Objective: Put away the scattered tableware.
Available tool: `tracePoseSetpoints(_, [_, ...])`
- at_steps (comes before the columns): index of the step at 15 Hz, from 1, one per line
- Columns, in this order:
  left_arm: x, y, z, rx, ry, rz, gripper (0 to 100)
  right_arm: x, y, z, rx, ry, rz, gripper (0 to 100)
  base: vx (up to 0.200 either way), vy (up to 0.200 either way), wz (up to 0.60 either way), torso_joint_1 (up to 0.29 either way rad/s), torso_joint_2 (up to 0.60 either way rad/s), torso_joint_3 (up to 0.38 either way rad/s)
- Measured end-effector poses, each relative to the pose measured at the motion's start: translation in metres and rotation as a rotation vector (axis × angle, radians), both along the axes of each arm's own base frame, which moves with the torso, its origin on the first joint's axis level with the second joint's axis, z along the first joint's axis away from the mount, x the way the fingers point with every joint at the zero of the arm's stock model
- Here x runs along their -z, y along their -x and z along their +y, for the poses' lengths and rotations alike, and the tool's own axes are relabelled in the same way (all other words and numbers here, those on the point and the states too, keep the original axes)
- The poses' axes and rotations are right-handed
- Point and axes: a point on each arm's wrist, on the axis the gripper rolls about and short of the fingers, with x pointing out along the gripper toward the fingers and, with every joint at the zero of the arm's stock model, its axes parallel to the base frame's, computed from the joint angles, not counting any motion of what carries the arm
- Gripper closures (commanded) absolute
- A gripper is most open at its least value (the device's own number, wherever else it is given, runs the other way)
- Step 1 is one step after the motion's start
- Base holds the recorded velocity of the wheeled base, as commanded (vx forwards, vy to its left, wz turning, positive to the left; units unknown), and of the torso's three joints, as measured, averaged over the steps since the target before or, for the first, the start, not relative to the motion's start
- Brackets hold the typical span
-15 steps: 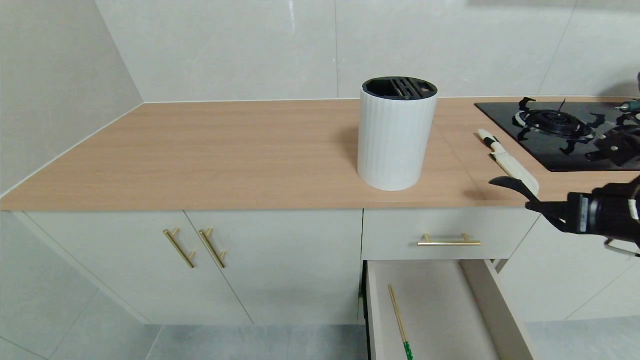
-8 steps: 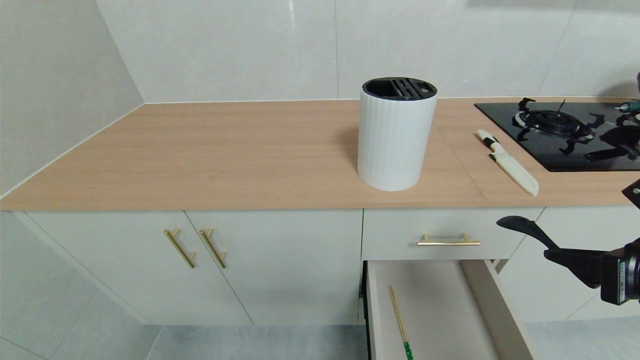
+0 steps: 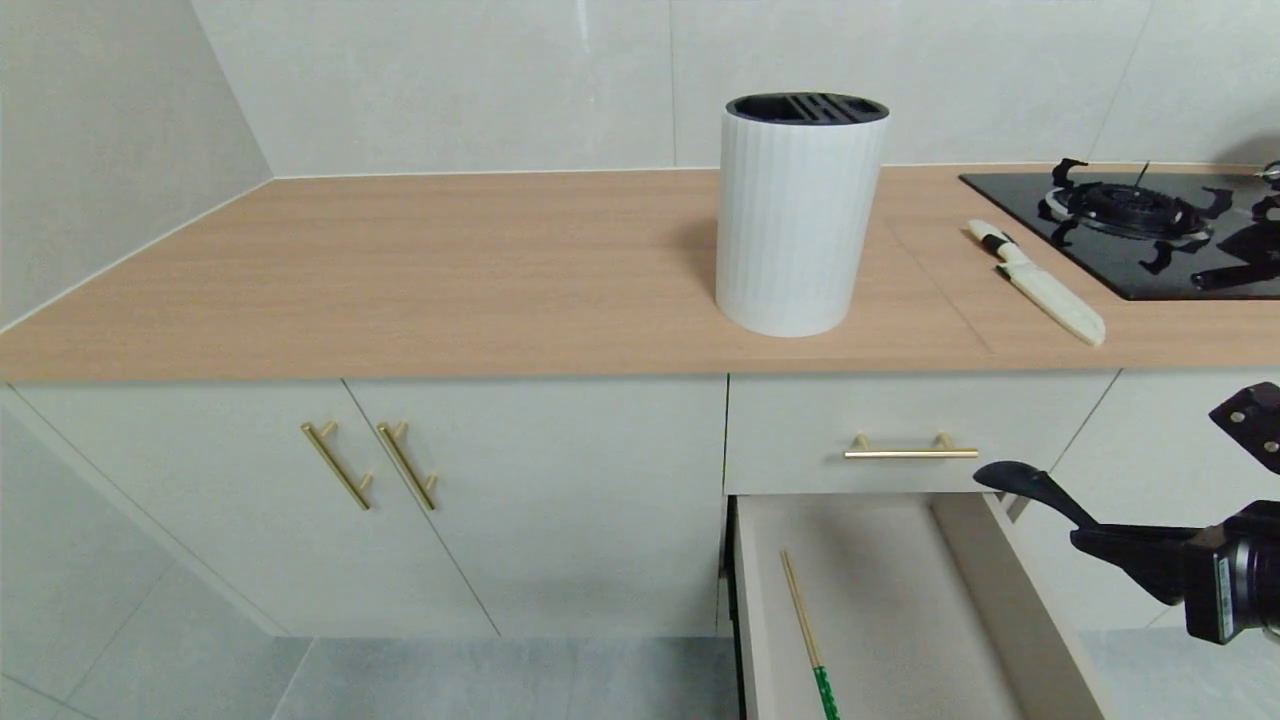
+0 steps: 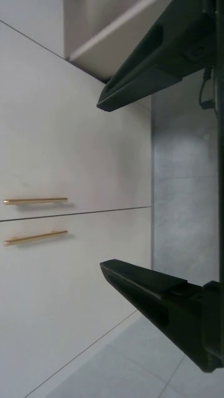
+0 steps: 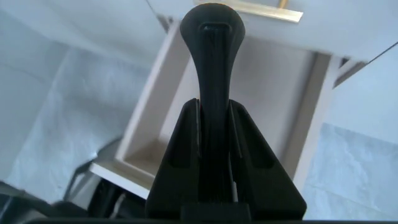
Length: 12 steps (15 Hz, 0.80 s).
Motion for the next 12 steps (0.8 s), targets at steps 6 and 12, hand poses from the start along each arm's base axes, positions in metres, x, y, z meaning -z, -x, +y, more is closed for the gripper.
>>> tracePoseSetpoints(6, [0.0,0.0,0.0,0.0,0.0,0.001,0,0.017,-0.007,0.006,-0.038,0.023,0.078,100,0.0,0.0,0.0,-0.207,0.47,0.261])
tracePoseSetpoints(12, [0.0,0.0,0.0,0.0,0.0,0.0,0,0.03,-0.017,0.008,-0.038,0.034,0.145,100,0.0,0.0,0.0,-0.172,0.43,0.257])
